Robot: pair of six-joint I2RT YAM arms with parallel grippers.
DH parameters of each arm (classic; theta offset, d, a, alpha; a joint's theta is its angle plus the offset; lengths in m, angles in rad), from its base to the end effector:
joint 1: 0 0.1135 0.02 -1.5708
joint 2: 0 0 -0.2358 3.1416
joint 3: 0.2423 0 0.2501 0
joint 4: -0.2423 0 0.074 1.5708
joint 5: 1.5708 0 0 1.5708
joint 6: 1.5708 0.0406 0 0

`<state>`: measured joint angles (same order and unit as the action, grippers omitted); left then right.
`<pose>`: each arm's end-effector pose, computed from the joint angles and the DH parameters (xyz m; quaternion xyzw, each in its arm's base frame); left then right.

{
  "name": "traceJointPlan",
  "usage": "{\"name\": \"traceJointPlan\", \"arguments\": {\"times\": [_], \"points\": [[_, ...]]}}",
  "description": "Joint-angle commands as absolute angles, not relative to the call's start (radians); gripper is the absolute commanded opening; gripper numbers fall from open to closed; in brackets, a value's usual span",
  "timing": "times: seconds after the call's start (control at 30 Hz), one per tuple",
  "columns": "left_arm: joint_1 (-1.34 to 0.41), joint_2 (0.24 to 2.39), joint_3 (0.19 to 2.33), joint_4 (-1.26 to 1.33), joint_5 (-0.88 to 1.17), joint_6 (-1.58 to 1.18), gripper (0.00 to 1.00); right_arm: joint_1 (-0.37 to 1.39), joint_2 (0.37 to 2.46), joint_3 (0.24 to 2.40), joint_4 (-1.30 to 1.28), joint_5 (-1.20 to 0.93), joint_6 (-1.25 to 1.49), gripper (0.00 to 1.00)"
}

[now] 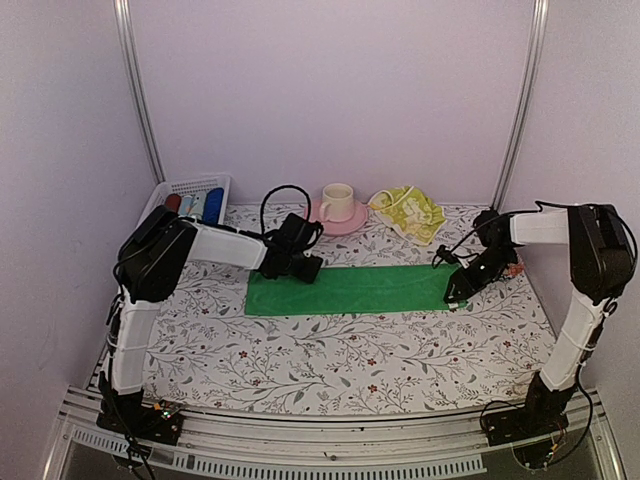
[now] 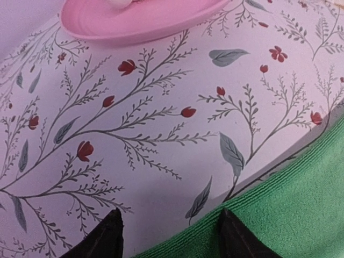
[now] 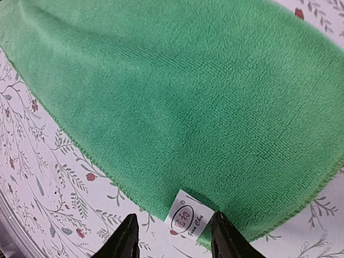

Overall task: Roll the towels
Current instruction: Smooth out the towel at the center of the board.

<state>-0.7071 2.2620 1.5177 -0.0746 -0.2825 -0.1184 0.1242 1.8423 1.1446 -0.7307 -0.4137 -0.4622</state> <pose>0.3622 -0.2946 0.0923 0.2177 0.8963 -0.0259 0.3855 0.3191 0.0563 0.1206 -0.2961 0.9303 0.1902 0.1031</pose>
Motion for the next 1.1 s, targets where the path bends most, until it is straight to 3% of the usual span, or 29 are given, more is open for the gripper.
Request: {"name": "traceJointPlan", "arguments": {"times": [0.0, 0.3, 0.63, 0.87, 1.07], "points": [[-0.712, 2.237, 1.537, -0.093, -0.283, -0.134, 0.68, 0.102, 1.735, 1.201, -0.729, -0.416, -0.437, 0.51], [-0.728, 2.051, 1.466, -0.093, -0.263, -0.146, 0.83, 0.013, 1.754, 1.174, -0.627, -0.334, -0.317, 0.59], [-0.773, 1.767, 1.12, -0.026, -0.315, -0.2, 0.9, 0.01, 1.844, 1.154, -0.589, -0.333, -0.279, 0.64], [-0.807, 1.646, 0.981, -0.017, -0.377, -0.225, 0.91, 0.011, 1.889, 1.149, -0.584, -0.359, -0.27, 0.62], [-0.809, 1.595, 0.94, -0.018, -0.393, -0.235, 0.92, 0.023, 1.933, 1.149, -0.584, -0.374, -0.264, 0.53]]}}
